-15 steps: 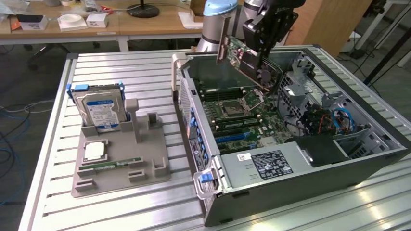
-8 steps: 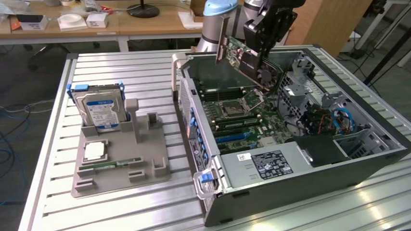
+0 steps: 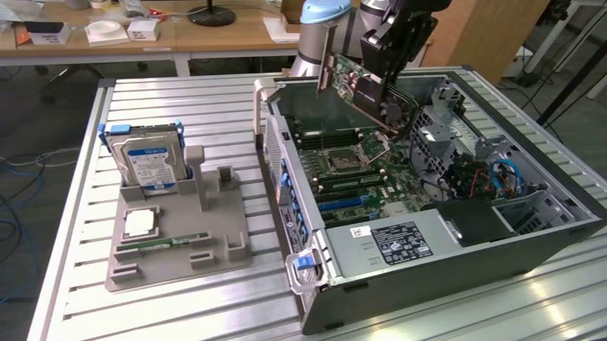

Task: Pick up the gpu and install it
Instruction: 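Insert the gpu into the slot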

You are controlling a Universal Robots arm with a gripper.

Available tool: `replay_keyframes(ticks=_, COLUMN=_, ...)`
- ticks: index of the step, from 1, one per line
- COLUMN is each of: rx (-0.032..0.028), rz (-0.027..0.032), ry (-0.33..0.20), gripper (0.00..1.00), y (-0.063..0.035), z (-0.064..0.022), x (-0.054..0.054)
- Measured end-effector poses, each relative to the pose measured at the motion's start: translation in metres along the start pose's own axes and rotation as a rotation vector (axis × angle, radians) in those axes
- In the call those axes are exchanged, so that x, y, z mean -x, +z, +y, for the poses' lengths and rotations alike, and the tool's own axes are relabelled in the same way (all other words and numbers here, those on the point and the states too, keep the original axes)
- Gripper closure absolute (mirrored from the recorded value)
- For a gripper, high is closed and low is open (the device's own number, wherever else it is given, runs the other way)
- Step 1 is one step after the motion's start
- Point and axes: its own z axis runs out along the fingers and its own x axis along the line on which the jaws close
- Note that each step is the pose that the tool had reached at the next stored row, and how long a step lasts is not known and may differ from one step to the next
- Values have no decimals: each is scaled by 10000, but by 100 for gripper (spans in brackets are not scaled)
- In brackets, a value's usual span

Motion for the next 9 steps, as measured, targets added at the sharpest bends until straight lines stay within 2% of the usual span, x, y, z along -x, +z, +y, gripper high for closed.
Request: replay_keyframes(ticks=9, rx=9, rz=21, ry=-452, gripper=74, y=0, z=0, x=0)
